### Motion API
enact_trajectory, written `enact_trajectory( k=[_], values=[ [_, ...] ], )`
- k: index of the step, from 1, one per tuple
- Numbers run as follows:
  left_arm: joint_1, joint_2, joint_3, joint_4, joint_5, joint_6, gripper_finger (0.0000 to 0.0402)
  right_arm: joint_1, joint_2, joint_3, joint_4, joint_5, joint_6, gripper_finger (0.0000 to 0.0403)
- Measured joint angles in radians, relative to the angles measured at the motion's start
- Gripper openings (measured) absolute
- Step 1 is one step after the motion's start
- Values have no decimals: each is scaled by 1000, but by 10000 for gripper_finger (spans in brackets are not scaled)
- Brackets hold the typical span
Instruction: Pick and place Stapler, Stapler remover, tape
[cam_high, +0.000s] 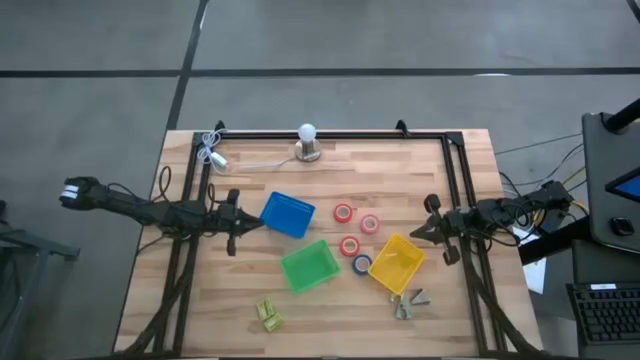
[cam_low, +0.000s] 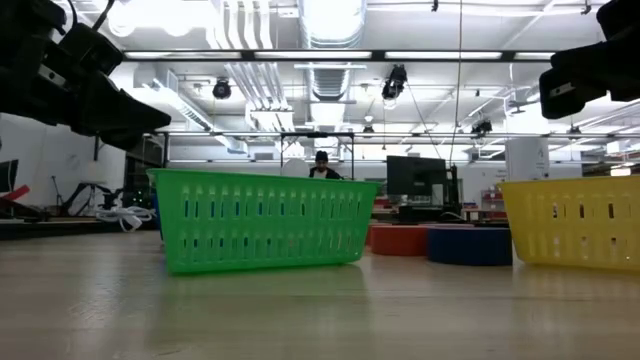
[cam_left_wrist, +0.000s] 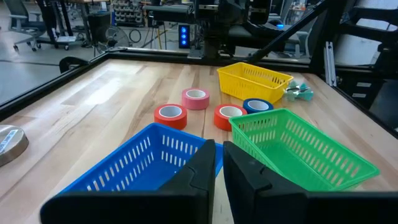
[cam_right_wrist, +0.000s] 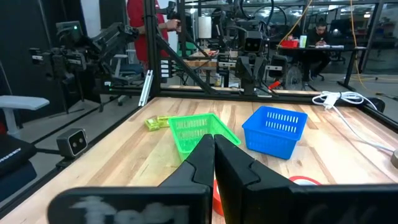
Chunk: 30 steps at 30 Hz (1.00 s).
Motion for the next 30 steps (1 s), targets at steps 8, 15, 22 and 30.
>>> enact_trajectory(
  k=[8,15,22,30],
  values=[
    [0,0,0,0,0,0,35,0,0,0,0,0,-1,8],
    [0,0,0,0,0,0,35,0,1,0,150,17,365,9],
    [0,0,0,0,0,0,35,-9,6,1,490,417,708,8],
    [0,0,0,0,0,0,35,-11,6,1,714,774,621,8]
  ],
)
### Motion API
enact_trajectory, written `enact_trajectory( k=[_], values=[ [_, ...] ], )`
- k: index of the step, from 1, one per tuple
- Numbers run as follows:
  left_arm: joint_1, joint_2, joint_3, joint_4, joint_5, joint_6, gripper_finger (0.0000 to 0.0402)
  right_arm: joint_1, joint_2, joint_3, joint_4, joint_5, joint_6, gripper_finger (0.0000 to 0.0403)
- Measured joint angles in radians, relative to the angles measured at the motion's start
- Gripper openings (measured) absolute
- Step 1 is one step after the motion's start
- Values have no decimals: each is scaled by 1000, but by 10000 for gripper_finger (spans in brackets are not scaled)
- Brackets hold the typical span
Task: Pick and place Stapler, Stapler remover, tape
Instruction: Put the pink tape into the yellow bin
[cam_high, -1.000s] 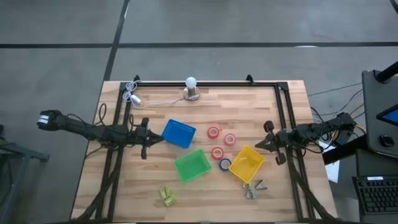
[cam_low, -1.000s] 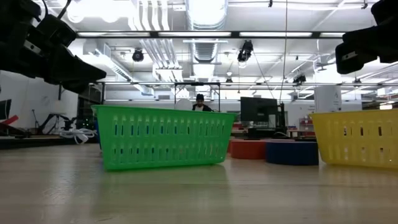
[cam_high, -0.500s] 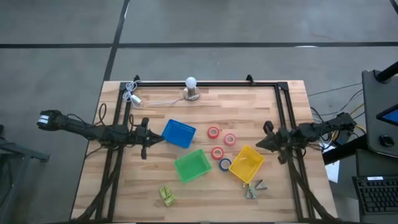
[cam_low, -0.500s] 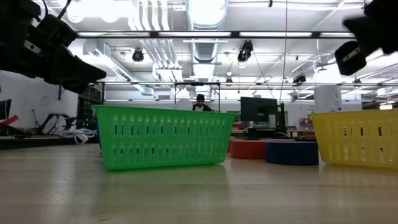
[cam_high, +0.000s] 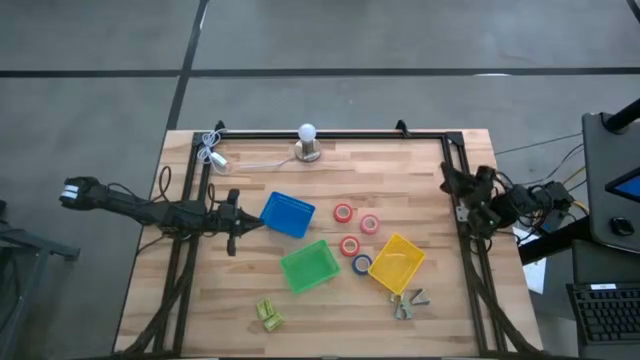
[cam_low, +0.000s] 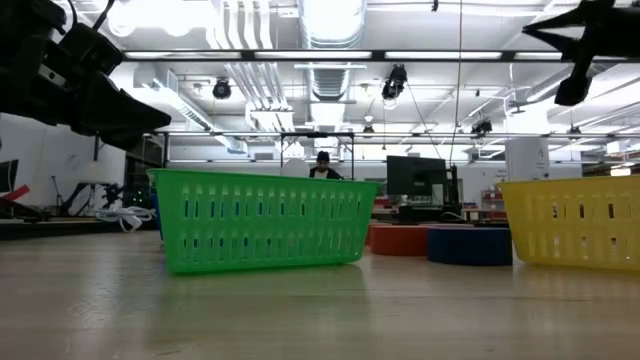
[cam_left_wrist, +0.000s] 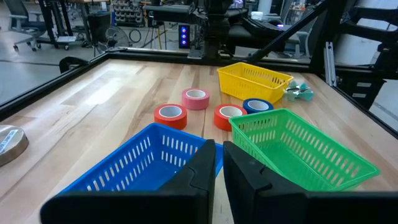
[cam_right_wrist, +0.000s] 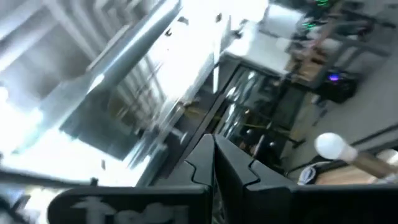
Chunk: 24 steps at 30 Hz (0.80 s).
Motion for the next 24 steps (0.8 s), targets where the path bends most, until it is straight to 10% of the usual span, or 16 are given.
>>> enact_trajectory(
  k=[18,24],
  values=[
    [0,0,0,0,0,0,35,0,326,174,-168,82,37,8],
    [0,0,0,0,0,0,35,-37,504,422,-751,-104,360,11]
  ],
)
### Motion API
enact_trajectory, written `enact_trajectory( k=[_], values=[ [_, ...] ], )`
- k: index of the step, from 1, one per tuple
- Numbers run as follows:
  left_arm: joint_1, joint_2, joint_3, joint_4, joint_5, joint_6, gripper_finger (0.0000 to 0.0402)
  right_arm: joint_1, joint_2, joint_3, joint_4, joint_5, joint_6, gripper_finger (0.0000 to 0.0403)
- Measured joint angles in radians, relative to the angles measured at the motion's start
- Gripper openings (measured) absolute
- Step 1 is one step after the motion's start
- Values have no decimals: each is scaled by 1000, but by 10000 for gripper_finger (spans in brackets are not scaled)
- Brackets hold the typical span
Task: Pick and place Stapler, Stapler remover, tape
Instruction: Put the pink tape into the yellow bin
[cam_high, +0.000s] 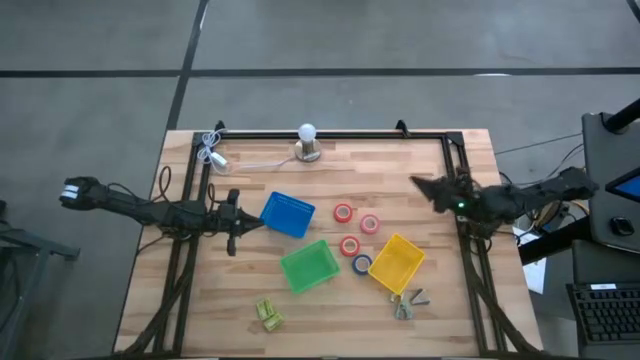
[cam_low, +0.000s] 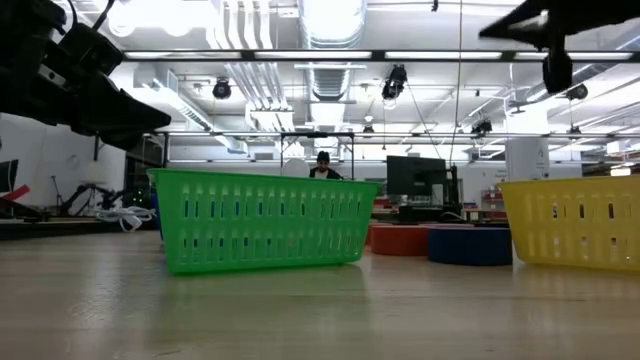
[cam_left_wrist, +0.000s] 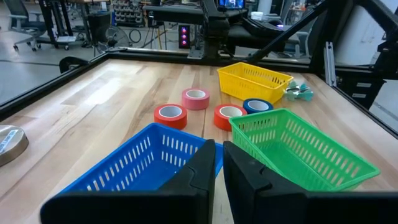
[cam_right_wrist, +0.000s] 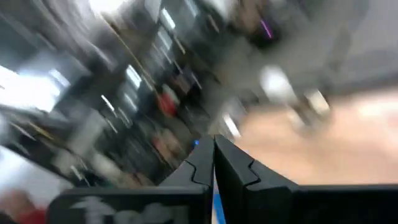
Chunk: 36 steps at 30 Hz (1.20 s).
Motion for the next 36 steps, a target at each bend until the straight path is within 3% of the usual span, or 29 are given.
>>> enact_trajectory(
  k=[3,5,15,22,36],
  values=[
    [0,0,0,0,0,0,35,-59,106,118,-368,-154,198,29],
    [0,0,0,0,0,0,35,-103,172,180,-501,-264,244,49],
    [0,0,0,0,0,0,35,-346,457,298,-554,-667,191,203],
    [0,0,0,0,0,0,35,-455,652,335,-553,-785,4,248],
    [0,0,0,0,0,0,35,-468,1004,496,-626,-838,-261,228]
  ],
)
